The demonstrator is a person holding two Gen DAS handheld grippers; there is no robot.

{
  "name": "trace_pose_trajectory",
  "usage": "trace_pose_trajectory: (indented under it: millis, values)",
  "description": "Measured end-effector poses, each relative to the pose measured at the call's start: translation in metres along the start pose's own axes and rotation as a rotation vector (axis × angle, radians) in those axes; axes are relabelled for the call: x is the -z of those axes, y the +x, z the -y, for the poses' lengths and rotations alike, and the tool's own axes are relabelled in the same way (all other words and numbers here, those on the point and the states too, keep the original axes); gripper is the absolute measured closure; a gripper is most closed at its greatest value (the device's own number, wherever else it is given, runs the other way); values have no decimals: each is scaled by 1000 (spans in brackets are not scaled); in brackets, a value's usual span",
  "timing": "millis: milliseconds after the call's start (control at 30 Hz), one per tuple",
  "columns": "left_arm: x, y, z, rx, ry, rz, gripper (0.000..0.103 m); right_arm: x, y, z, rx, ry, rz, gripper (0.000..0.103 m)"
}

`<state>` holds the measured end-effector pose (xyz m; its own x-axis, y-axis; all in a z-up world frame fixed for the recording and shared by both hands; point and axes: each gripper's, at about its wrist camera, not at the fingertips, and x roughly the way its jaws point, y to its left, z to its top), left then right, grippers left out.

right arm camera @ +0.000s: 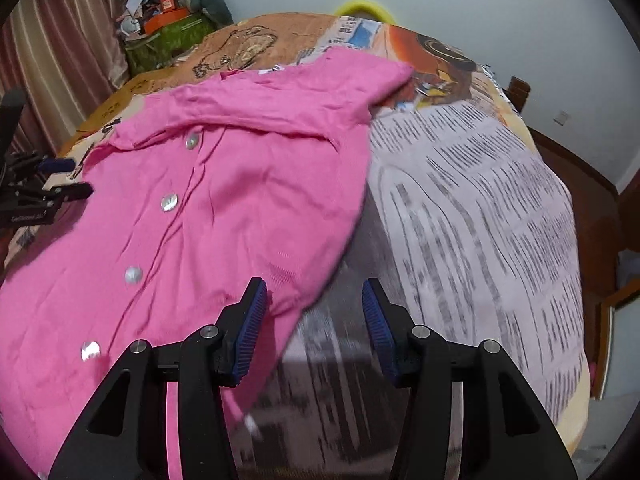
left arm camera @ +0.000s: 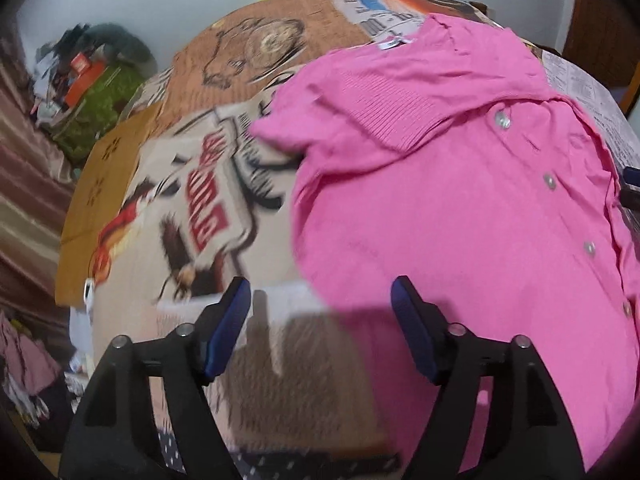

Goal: Fold small clothes
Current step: 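Lay the held sleeve across the cardigan body and open the right gripper, then grasp the pink cardigan's ribbed hem with both grippers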

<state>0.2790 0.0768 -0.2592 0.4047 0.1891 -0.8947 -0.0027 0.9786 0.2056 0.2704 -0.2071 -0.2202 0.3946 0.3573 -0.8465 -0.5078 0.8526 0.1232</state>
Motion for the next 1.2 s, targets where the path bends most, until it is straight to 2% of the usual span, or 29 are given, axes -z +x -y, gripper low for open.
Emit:
trace_pose_trajectory:
  millis: [100, 267, 333, 433, 600, 633, 700, 767, 800, 867, 900, 933, 967, 1000, 1067, 1200]
  values:
    - [13, -7, -12, -9, -39, -13, 30, 5, -15, 3, 6, 23, 18, 57]
    - [41, -40, -24, 47, -100, 8, 30, 15, -49, -5, -32, 45, 75, 57]
    - [49, -52, -21, 72, -105, 18, 30, 18, -62, -15, -50, 30, 97, 56]
    - [63, -65, -12, 122, -105, 24, 30, 25, -76, -33, -93, 11, 124, 45]
    - [82, -72, 9, 203, -101, 5, 30, 32, -78, -65, -182, -30, 121, 45]
    - [84, -73, 12, 209, -107, 7, 32, 32, -75, -72, -200, -39, 106, 45]
    - [86, -73, 13, 254, -138, -1, 44, 33, -63, -84, -227, -59, 69, 45]
    - [87, -72, 12, 307, -173, -10, 60, 35, -53, -94, -245, -75, 37, 45]
    - [87, -73, 14, 323, -175, -8, 64, 38, -45, -99, -256, -86, 12, 45]
    - [86, -75, 18, 347, -170, -1, 84, 40, -34, -104, -267, -96, -25, 45]
    - [85, -76, 22, 344, -161, 5, 89, 41, -30, -106, -274, -98, -37, 45]
    - [85, -77, 25, 336, -152, 10, 96, 43, -25, -107, -285, -98, -46, 49]
    - [83, -78, 29, 312, -137, 18, 97, 44, -25, -108, -298, -94, -40, 61]
    - [81, -77, 30, 282, -127, 26, 98, 45, -26, -107, -301, -94, -31, 67]
    - [77, -73, 28, 234, -125, 32, 98, 44, -28, -104, -276, -99, -14, 91]
    - [74, -61, 8, 204, -170, 19, 98, 48, -35, -94, -267, -83, 13, 93]
